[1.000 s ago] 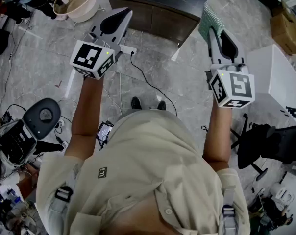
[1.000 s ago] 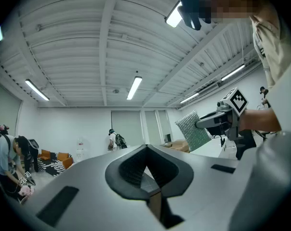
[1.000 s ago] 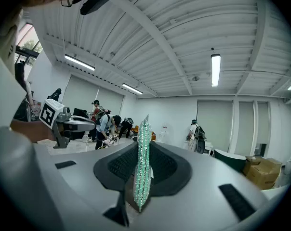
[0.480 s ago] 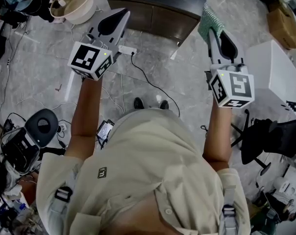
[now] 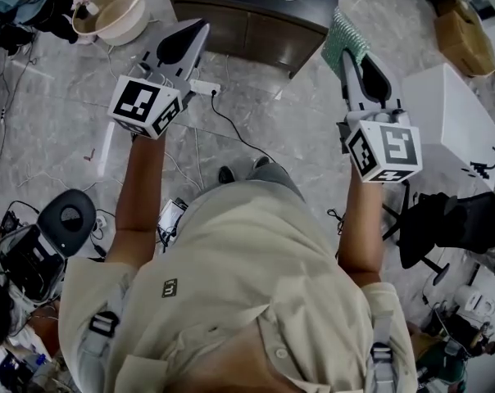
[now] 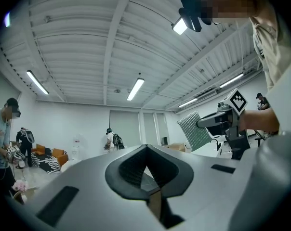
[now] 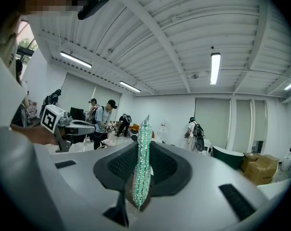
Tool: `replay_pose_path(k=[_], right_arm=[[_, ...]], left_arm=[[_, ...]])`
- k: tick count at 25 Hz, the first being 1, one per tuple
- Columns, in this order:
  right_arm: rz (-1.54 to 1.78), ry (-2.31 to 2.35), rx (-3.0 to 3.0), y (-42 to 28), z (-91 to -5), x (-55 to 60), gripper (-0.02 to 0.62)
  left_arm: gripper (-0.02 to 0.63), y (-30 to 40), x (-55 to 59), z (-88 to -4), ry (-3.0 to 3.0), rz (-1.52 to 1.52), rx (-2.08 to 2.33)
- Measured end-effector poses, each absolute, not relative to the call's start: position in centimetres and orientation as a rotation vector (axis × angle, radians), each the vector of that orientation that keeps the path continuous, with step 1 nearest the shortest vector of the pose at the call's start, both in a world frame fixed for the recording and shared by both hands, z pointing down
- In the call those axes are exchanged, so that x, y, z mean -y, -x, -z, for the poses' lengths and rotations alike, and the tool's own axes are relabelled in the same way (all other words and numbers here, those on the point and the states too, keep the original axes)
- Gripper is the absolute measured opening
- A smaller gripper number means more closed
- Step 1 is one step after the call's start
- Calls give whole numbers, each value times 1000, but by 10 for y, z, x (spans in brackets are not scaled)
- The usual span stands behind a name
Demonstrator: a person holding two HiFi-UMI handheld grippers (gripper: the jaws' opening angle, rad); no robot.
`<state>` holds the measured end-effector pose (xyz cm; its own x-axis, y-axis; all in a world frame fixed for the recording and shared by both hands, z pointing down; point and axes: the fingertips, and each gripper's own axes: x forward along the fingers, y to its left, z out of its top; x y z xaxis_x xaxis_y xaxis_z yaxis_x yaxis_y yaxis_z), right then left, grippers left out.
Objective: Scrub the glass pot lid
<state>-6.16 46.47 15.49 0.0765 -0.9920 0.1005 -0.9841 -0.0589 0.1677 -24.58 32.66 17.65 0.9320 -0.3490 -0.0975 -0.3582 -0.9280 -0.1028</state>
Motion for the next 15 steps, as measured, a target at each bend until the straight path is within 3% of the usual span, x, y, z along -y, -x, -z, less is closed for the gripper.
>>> replay_pose_path(k=[15], right_arm=[[-54,-2141,2145,-19,-186,-357,81]], left_arm=[[14,191,-237,-202,2983,-8,-666]])
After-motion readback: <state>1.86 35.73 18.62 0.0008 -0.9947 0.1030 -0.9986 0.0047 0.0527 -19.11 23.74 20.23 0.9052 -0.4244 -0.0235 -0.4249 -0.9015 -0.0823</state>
